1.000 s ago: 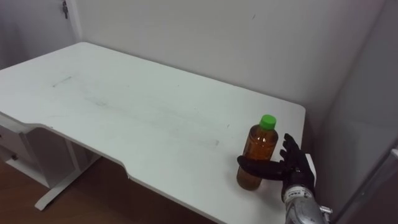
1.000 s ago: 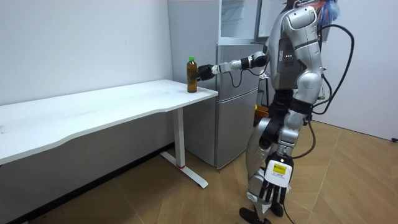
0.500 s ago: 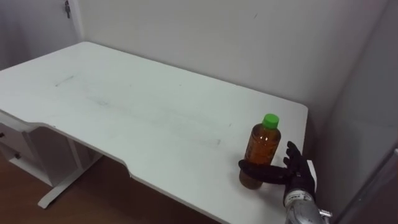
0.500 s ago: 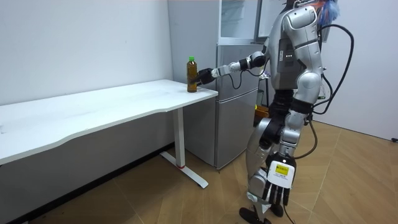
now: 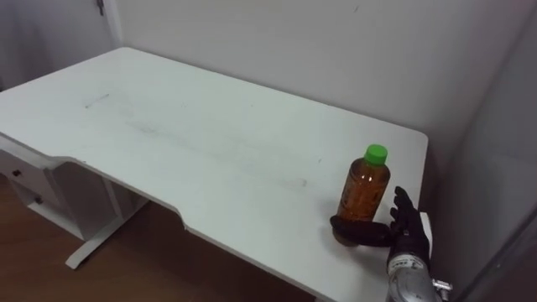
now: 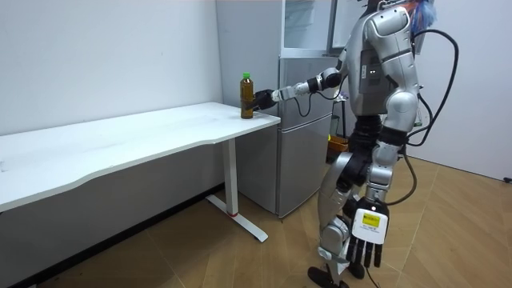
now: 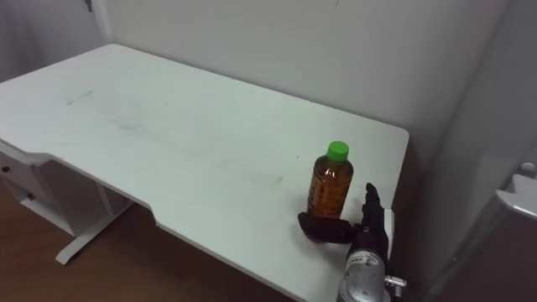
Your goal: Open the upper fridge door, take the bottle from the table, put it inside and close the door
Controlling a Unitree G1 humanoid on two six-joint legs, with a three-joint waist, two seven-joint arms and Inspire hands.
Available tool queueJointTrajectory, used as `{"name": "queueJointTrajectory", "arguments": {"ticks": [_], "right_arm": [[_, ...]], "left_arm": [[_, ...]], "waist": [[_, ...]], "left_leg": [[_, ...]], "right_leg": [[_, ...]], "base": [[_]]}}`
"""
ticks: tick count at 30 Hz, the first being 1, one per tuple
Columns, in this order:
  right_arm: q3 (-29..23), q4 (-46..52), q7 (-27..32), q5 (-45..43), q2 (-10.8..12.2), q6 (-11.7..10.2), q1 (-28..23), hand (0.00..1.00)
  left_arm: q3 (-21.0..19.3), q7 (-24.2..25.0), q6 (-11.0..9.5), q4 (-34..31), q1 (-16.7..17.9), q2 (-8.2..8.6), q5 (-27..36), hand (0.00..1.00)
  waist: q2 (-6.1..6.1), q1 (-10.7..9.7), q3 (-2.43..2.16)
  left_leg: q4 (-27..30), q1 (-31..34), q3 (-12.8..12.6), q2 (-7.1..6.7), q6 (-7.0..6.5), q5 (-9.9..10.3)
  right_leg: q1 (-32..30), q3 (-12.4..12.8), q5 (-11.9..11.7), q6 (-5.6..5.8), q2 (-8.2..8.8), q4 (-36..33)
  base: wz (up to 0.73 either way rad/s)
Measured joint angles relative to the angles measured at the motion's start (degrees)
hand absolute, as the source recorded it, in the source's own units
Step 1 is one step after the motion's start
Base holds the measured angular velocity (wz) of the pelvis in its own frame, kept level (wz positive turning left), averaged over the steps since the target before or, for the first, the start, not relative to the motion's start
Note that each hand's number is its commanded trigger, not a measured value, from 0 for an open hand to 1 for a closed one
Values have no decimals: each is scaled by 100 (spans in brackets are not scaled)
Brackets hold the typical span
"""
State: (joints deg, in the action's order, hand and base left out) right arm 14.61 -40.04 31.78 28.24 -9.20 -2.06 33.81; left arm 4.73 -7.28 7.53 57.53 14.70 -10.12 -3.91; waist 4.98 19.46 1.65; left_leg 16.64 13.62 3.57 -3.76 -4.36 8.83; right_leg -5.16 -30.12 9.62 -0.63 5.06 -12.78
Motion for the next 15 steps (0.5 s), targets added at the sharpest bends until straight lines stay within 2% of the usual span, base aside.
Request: {"name": "queueJointTrajectory", "arguments": {"ticks": [9,11,13,15], "right_arm": [[-16,-5,64,1,-5,-4,5,0],[-17,-5,66,1,-7,-15,14,0],[-17,-16,65,1,-7,-37,69,0],[-17,-59,48,4,-6,-38,96,0]], "left_arm": [[44,0,-45,222,-199,0,0,0],[88,1,-52,222,-207,-1,-1,0],[110,1,-55,238,-259,0,-3,0],[114,1,-58,298,-290,1,-4,0]], "waist": [[19,88,-9],[39,93,-22],[67,93,7],[76,106,12]], "left_leg": [[0,31,2,2,2,-1],[2,70,1,3,5,-4],[3,90,1,5,12,-30],[3,90,3,5,13,-32]], "right_leg": [[-16,-6,-1,-1,1,-3],[-60,-3,-2,-4,1,-13],[-104,-4,-9,-15,2,-28],[-103,-6,-10,-16,2,-29]], "base": [[0],[0],[0],[0]]}}
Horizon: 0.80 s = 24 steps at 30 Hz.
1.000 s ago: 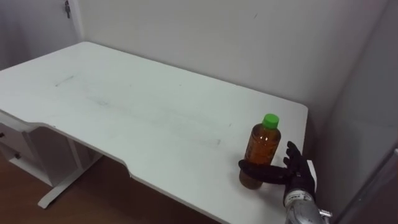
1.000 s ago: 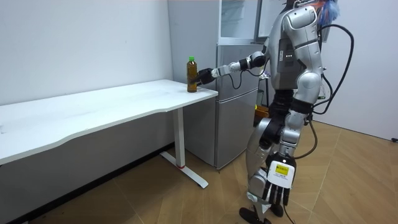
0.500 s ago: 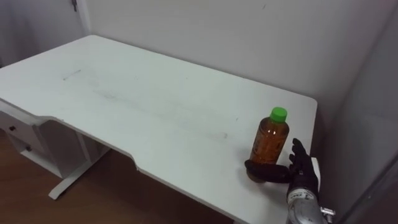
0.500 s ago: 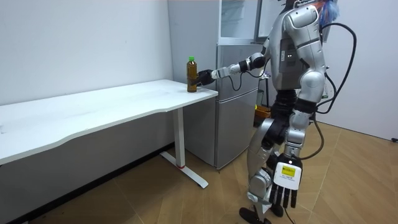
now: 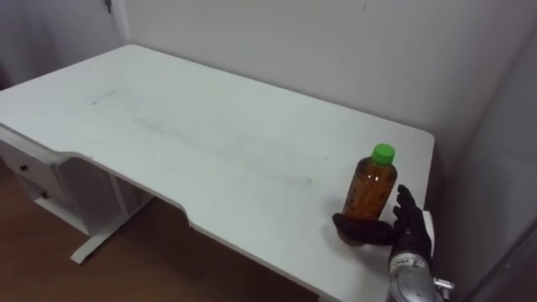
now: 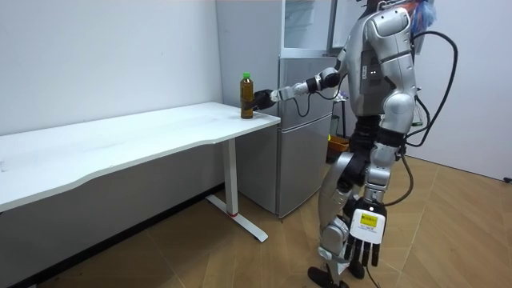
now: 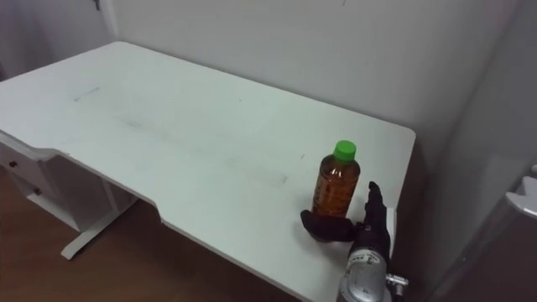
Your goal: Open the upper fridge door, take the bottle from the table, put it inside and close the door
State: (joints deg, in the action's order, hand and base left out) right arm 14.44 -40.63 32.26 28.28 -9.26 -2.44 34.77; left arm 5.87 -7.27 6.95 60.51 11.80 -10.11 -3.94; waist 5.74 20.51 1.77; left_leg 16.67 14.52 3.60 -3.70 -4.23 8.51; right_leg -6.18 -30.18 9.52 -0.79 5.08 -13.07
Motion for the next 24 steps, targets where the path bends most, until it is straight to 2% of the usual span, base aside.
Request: {"name": "queueJointTrajectory", "arguments": {"ticks": [19,24], "right_arm": [[11,-5,84,-1,3,-20,119,0],[20,-72,75,-44,6,-76,130,0]], "left_arm": [[9,-8,-96,147,-64,-4,9,0],[118,-18,-114,149,-131,-7,8,0]], "waist": [[15,15,19],[28,22,29]], "left_leg": [[5,116,39,-9,-1,-24],[6,122,40,-13,0,-24]], "right_leg": [[-84,-61,-2,-5,1,30],[-91,-59,0,-7,5,22]], "base": [[1],[0]]}}
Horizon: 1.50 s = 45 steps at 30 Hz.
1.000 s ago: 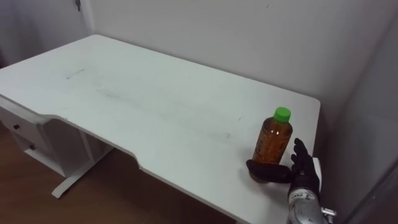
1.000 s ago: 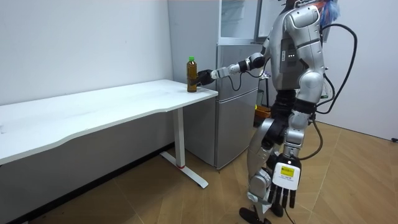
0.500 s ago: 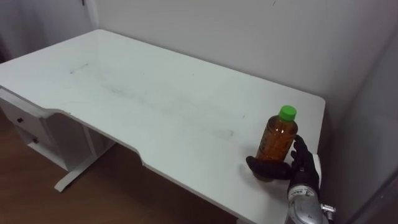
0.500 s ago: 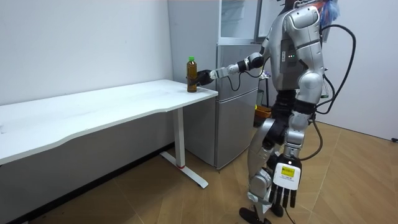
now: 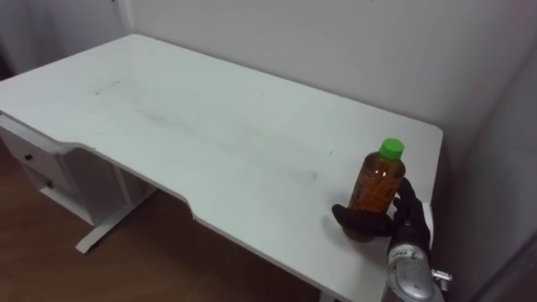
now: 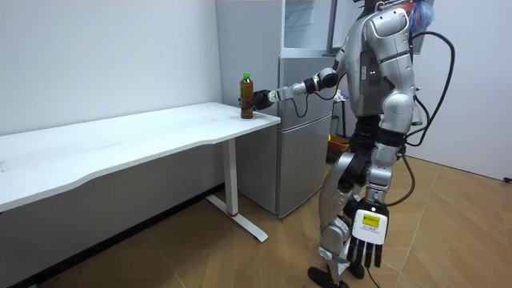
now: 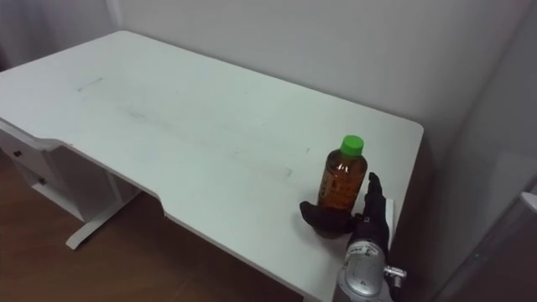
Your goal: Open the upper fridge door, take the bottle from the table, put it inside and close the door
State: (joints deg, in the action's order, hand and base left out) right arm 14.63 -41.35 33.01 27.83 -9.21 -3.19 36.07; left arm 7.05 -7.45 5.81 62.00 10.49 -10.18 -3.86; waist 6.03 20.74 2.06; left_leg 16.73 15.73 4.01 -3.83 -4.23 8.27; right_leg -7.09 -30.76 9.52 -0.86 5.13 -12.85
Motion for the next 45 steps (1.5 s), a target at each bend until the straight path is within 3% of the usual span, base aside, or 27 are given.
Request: {"name": "queueJointTrajectory", "arguments": {"ticks": [5,6,7,29,37,41,45], "right_arm": [[2,-34,-31,-112,0,-7,51,0],[2,-91,-31,-114,0,-8,101,58],[2,-109,-35,-113,0,-7,114,100],[201,-256,-431,37,-18,-42,206,100],[207,-212,-583,349,4,92,206,100],[206,76,-701,561,-3,245,111,100],[207,1682,-1054,562,-281,342,-502,100]], "left_arm": [[9,0,-42,4,-33,0,2,0],[11,0,-43,6,-46,0,2,0],[11,0,-44,11,-48,0,3,0],[4,-2,-107,43,-93,-11,-1,0],[-11,27,-109,26,-56,-36,114,0],[-178,26,-121,2,82,-34,143,0],[-398,24,-189,-31,253,-35,445,0]], "waist": [[48,0,8],[45,1,12],[44,3,13],[36,44,36],[43,53,31],[45,14,26],[24,-179,6]], "left_leg": [[46,94,-9,3,0,0],[57,105,-8,2,-1,0],[59,105,-8,0,-1,0],[47,92,0,-9,-3,0],[54,56,-22,-12,-5,1],[62,-55,-104,9,-24,14],[16,-187,-309,54,-45,29]], "right_leg": [[-99,19,5,-8,5,-42],[-112,19,6,-10,11,-66],[-114,19,8,-12,16,-74],[-94,5,27,-17,27,-81],[-74,65,38,-2,27,-75],[19,85,22,12,24,-49],[79,242,11,28,18,-52]], "base": [[0],[0],[0],[0],[-1],[-5],[-8]]}}
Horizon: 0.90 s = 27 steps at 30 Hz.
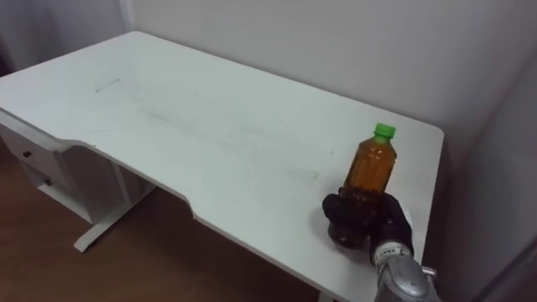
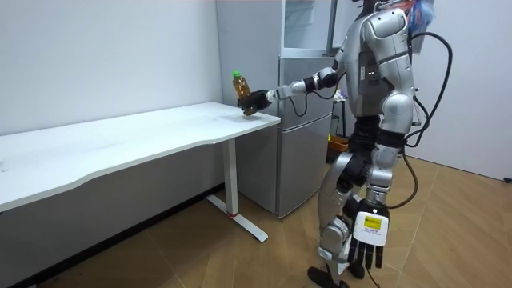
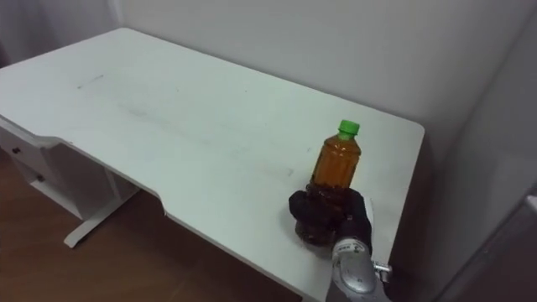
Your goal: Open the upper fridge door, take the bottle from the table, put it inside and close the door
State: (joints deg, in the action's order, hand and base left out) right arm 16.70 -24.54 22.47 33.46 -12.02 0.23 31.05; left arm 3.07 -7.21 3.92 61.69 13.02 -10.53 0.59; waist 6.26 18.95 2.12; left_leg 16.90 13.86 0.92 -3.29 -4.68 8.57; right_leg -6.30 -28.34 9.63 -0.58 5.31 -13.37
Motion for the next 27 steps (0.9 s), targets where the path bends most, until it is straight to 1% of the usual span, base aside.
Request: {"name": "queueJointTrajectory", "arguments": {"ticks": [1,2,3,4,5,6,7,8,9,10,11,12,13,14,15,17,19,20,22,24,26,27], "right_arm": [[2,276,-52,-2,-48,-1,-137,100],[2,763,-168,0,-131,-4,-405,100],[1,1139,-273,-3,-205,-8,-626,100],[0,1317,-318,-6,-260,-8,-741,100],[-8,1652,-412,-18,-408,-7,-958,100],[-11,1938,-513,-21,-547,-5,-1145,100],[-12,2077,-541,-22,-615,-5,-1235,100],[-18,2281,-622,-28,-753,-5,-1348,100],[-73,2439,-693,-51,-866,-5,-1445,100],[-108,2498,-715,-68,-910,-5,-1473,100],[-205,2626,-833,-130,-958,2,-1508,100],[-225,2869,-925,-312,-989,4,-1510,100],[-256,2990,-954,-372,-1006,5,-1510,100],[-379,3216,-996,-443,-1032,4,-1509,100],[-500,3402,-1021,-457,-1032,-13,-1506,100],[-636,3570,-1014,-492,-1034,-35,-1498,100],[-780,3716,-1012,-657,-1045,-34,-1498,100],[-888,3812,-1050,-785,-1048,-34,-1499,100],[-1064,3985,-1144,-962,-1053,-34,-1517,100],[-1293,4194,-1242,-1141,-1052,-33,-1560,100],[-1438,4325,-1264,-1148,-1052,-33,-1562,100],[-1544,4437,-1265,-1142,-1052,-34,-1562,100]], "left_arm": [[-65,-1,-31,2,36,0,-4,0],[-223,-3,-61,16,103,1,-3,0],[-405,-4,-66,25,140,3,-5,0],[-498,-5,-67,30,145,5,-5,0],[-651,-13,-88,61,115,2,-1,0],[-747,-52,-154,166,85,-13,17,0],[-746,-98,-184,223,86,-22,51,0],[-747,-146,-208,294,91,-30,138,0],[-785,-205,-265,382,101,-37,140,0],[-814,-222,-276,426,110,-31,124,0],[-896,-232,-282,476,128,-20,91,0],[-962,-230,-297,471,125,-14,52,0],[-1000,-229,-312,471,126,-16,38,0],[-1074,-225,-325,461,112,-30,37,0],[-1098,-222,-326,460,108,-46,38,0],[-1096,-214,-322,469,115,-60,38,0],[-1096,-211,-321,473,118,-46,5,0],[-1095,-208,-317,472,125,-33,-30,0],[-1113,-206,-311,470,145,-12,-178,0],[-1124,-202,-305,464,223,27,-360,0],[-1125,-202,-299,466,262,93,-363,0],[-1124,-202,-299,467,281,123,-363,0]], "waist": [[-2,-4,-1],[-4,-1,-19],[-6,-30,-27],[-14,-86,-56],[-21,-189,-75],[-25,-236,-87],[-26,-300,-117],[-40,-448,-137],[-44,-504,-155],[-49,-555,-164],[-56,-653,-194],[-55,-715,-203],[-48,-763,-223],[-44,-821,-230],[-51,-856,-225],[-45,-921,-228],[-45,-976,-228],[-48,-1048,-226],[-54,-1123,-225],[-96,-1242,-218],[-161,-1282,-248],[-202,-1287,-231]], "left_leg": [[-34,-60,-58,14,-6,4],[-112,-206,-157,36,-13,9],[-177,-355,-240,48,-17,15],[-179,-379,-242,50,-18,29],[-204,-465,-279,55,-22,37],[-233,-563,-359,67,-26,47],[-237,-584,-386,71,-27,55],[-275,-662,-428,72,-32,59],[-348,-782,-538,82,-34,57],[-362,-835,-571,86,-37,60],[-381,-899,-614,88,-41,63],[-396,-955,-705,112,-45,74],[-389,-958,-725,122,-46,84],[-356,-966,-743,138,-50,97],[-334,-1006,-778,150,-53,105],[-335,-1092,-817,158,-57,115],[-327,-1159,-818,158,-57,142],[-315,-1172,-818,158,-33,166],[-313,-1205,-835,158,-34,166],[-313,-1256,-859,161,-41,170],[-318,-1271,-906,163,-50,177],[-339,-1305,-960,169,-51,175]], "right_leg": [[34,66,-6,10,-7,10],[123,236,-35,35,-35,57],[218,363,-45,40,-49,87],[244,367,-44,41,-51,86],[298,423,-45,43,-49,76],[339,487,-44,44,-50,76],[355,495,-44,44,-49,75],[417,535,-47,48,-47,71],[461,648,-49,50,-48,60],[487,701,-55,54,-54,61],[518,775,-65,59,-61,58],[529,838,-80,56,-70,47],[530,861,-98,55,-81,59],[553,881,-120,53,-97,71],[582,943,-129,52,-112,72],[657,979,-131,54,-117,71],[723,1021,-137,63,-125,70],[748,1068,-142,69,-135,70],[753,1097,-157,69,-137,71],[775,1107,-172,74,-135,77],[751,1125,-177,80,-126,69],[743,1150,-179,80,-124,65]], "base": [[-27],[-40],[-36],[-18],[-18],[-23],[-31],[-31],[-36],[-39],[-38],[-30],[-21],[-10],[-10],[-10],[-7],[-5],[-6],[-6],[-14],[-21]]}}
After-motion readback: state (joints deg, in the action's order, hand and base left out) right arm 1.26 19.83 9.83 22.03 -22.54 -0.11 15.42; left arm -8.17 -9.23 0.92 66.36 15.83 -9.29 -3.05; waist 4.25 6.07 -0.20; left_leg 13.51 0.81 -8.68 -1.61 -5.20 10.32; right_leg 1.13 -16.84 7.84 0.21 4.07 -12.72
